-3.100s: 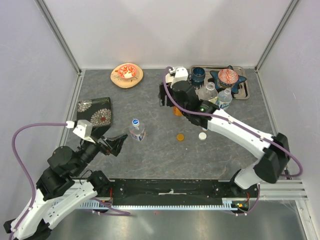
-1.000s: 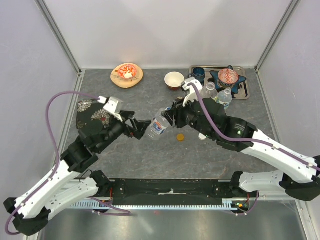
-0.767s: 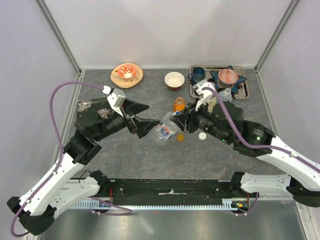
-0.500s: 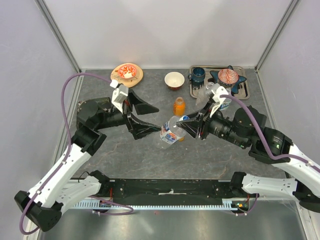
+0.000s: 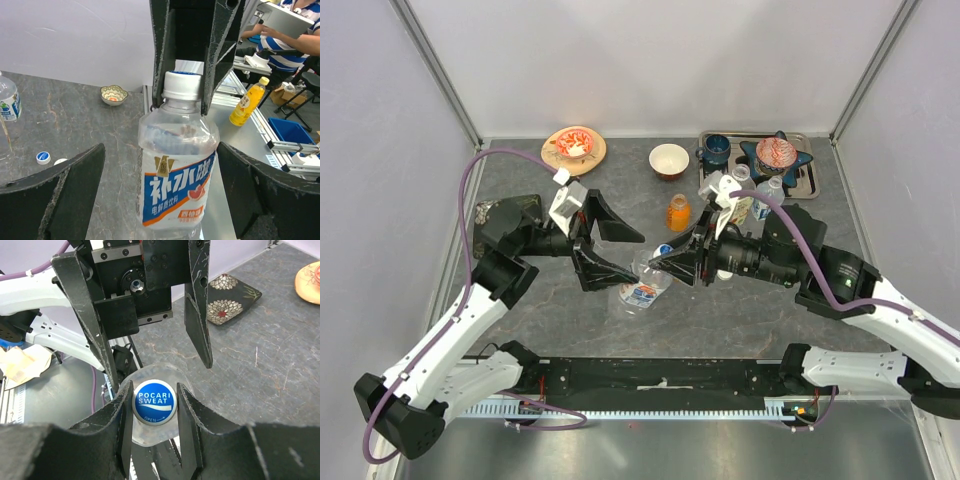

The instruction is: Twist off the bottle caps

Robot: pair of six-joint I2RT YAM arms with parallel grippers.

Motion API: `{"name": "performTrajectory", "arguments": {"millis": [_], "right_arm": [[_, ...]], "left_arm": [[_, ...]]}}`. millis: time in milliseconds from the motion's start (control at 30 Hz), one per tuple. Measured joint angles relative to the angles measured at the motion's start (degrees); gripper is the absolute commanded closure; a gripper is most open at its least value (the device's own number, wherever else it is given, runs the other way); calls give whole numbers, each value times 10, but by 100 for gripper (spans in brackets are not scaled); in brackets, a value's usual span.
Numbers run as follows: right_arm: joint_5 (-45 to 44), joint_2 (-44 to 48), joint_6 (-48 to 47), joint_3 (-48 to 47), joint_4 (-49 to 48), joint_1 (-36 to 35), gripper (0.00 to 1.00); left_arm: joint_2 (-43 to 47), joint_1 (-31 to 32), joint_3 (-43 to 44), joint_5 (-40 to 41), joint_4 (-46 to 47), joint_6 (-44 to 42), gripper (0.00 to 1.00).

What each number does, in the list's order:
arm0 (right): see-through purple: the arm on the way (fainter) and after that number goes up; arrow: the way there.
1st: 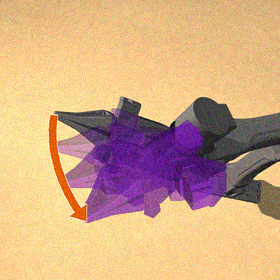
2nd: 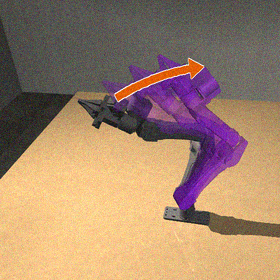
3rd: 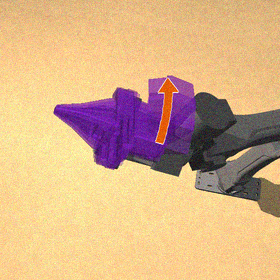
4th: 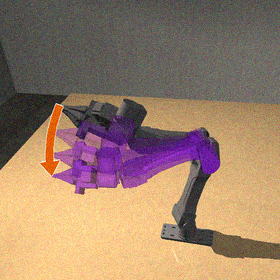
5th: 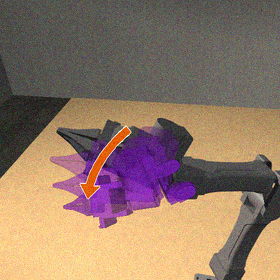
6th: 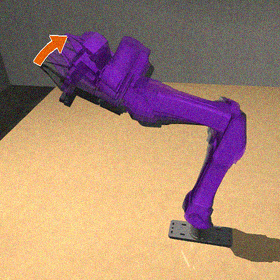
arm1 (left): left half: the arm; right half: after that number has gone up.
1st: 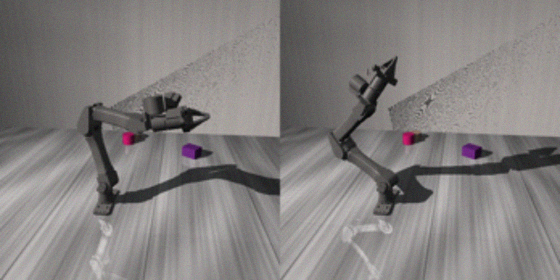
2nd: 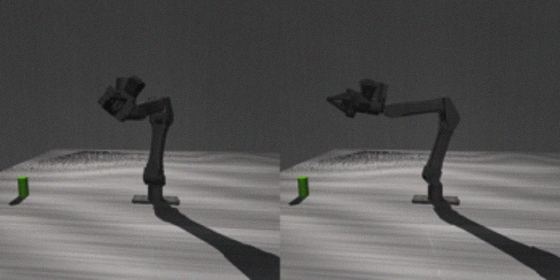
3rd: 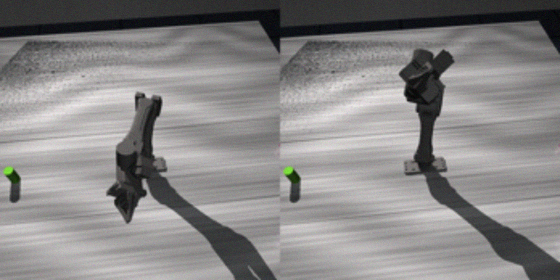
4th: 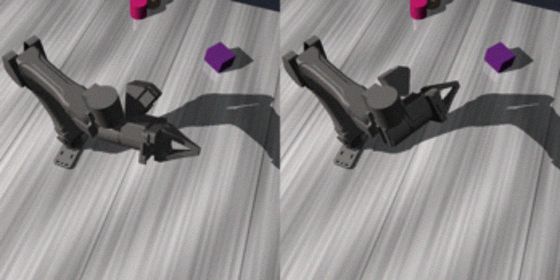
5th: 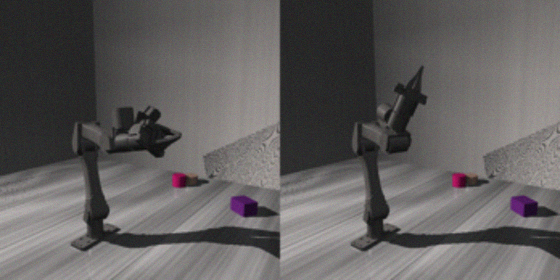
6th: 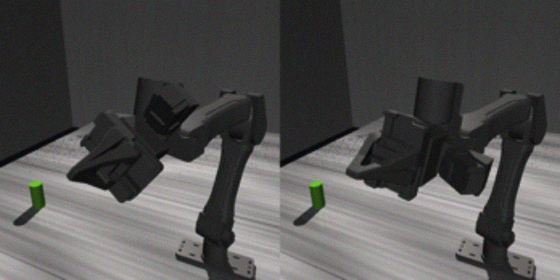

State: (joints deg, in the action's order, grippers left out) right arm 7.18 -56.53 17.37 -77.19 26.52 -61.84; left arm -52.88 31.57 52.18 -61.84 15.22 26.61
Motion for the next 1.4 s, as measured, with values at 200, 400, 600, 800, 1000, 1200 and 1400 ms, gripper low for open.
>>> {"name": "performTrajectory", "arguments": {"millis": [200, 400, 600, 800, 1000, 1200, 1400], "right_arm": [[6, -26, 5, -4, -26, 0, 100], [10, -33, 20, -5, -67, 0, 100], [16, -39, 35, -5, -113, 0, 100], [21, -57, 41, -5, -136, 2, 100], [20, -63, 41, -5, -143, 2, 100], [18, -63, 44, -5, -163, 2, 100], [9, -61, 47, 0, -178, 2, 100]], "left_arm": [[24, 0, -17, -13, 3, 0, 1], [39, 0, -21, -18, 4, 0, 1], [31, 0, -34, -18, 4, 0, 1], [23, 0, -36, -23, 4, 0, 7], [21, 0, -37, -36, 4, 0, 8], [19, 0, -41, -37, 3, 0, 1], [28, 0, -41, -26, 3, 0, 1]]}}
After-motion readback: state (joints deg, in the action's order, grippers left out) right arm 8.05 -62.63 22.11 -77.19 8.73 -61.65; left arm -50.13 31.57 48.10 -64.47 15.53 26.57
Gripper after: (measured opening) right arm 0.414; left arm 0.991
